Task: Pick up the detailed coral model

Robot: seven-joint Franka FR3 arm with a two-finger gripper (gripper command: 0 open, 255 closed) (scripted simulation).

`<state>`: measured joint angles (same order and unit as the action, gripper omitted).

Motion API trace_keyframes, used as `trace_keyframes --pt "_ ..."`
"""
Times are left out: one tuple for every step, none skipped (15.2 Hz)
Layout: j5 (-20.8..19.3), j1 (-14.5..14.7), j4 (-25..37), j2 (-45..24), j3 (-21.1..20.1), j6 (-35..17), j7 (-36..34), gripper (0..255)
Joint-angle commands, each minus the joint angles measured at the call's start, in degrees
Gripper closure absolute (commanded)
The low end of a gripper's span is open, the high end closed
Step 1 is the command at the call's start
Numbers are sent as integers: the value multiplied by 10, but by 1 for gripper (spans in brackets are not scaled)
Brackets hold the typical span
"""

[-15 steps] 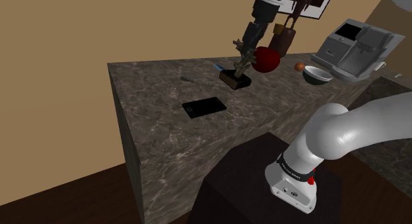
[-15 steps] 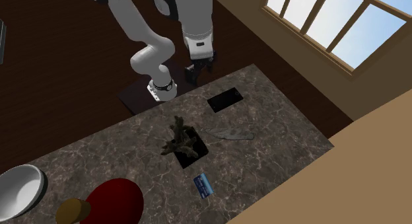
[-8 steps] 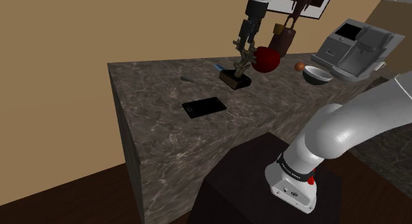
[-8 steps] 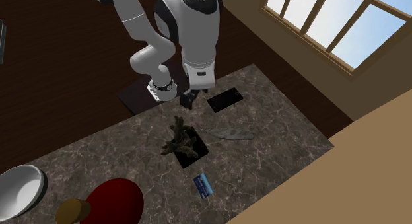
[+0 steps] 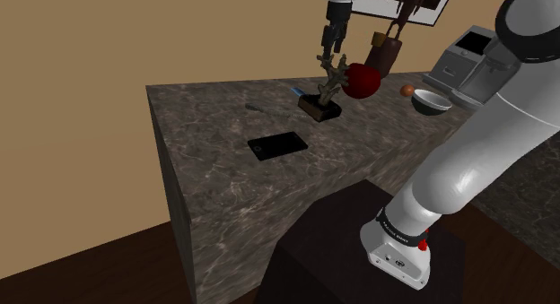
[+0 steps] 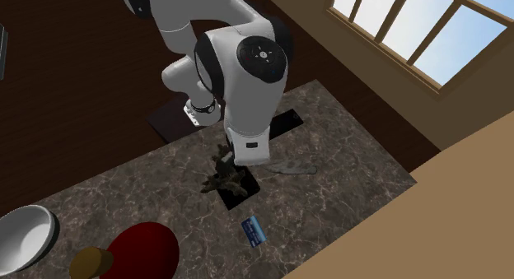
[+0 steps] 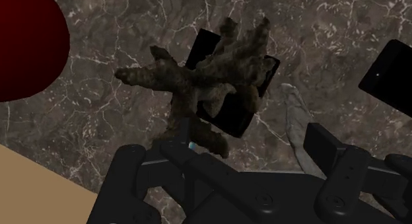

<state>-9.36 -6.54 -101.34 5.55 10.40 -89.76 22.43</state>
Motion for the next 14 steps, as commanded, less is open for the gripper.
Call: trace_keyframes --pt "-7 -7 44 -44 9 11 20 0" --pt "-10 -12 70 -68 14 18 30 0" --pt "-12 -15 90 -86 17 24 38 0" --pt "-12 -15 81 -85 17 16 37 0" --pt "-12 -15 72 -84 17 8 35 0" --pt "-12 -15 63 -83 17 0 34 0" --pt "-12 -15 55 -83 17 -7 33 0" --pt "-13 -15 47 -82 17 -15 31 0" --pt "-13 -15 38 -82 17 -23 30 0" --pt "-13 -16 30 -81 17 -30 29 0" --pt "-13 -16 26 -81 17 -35 28 0" --pt "-13 -16 26 -81 17 -35 28 0" --pt "-13 -15 26 -80 17 -34 28 255" --pt "-13 -15 26 -80 17 -33 28 255"
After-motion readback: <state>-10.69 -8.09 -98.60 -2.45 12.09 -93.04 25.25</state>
